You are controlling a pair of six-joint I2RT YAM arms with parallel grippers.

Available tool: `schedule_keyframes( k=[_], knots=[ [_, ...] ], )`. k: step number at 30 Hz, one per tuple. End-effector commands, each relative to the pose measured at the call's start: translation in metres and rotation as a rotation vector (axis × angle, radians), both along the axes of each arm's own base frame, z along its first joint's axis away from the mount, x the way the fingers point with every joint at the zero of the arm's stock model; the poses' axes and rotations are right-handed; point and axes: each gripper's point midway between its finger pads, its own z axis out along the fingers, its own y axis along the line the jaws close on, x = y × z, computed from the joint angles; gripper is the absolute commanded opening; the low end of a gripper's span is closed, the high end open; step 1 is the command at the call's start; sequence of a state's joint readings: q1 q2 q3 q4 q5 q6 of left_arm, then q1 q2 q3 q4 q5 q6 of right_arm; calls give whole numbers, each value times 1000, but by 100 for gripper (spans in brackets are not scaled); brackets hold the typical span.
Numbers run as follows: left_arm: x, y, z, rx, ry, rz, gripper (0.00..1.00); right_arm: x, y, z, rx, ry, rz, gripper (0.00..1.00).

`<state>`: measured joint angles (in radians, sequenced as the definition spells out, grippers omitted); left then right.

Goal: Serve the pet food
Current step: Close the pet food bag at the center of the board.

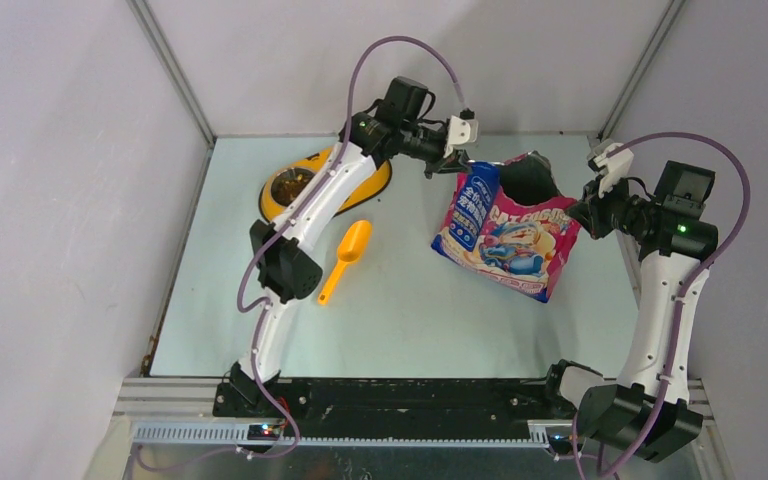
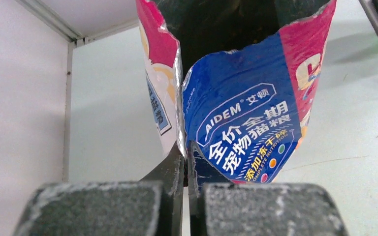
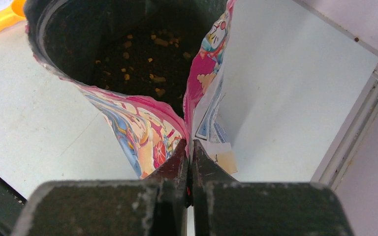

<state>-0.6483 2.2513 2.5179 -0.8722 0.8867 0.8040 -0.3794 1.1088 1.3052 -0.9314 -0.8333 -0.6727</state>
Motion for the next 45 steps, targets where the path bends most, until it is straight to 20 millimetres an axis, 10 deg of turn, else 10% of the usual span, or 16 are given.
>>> schedule_keyframes(
  k=[1, 11, 20, 29, 32, 36, 45],
  knots=[
    [-4, 19, 20, 21, 29, 134, 0, 12, -12, 26, -61, -131, -32, 0],
    [-52, 95, 63, -1, 136, 457, 0, -1, -10, 46, 23, -105, -49, 0],
    [-108, 118, 76, -60, 275, 452, 0, -48, 33, 65, 126, -60, 64, 0],
    [-79, 118, 51, -25, 296, 516, 0, 3, 14, 47, 131, -8, -63, 0],
    [-80, 116, 73, -18, 234, 417, 26, 6, 14, 41, 117, -6, -48, 0],
    [-81, 107, 90, 2, 126, 275, 89, 1, 15, 36, 78, -20, -25, 0],
    [-86, 79, 77, 35, 140, 69, 100, -14, 6, 36, 32, -70, -51, 0]
  ],
)
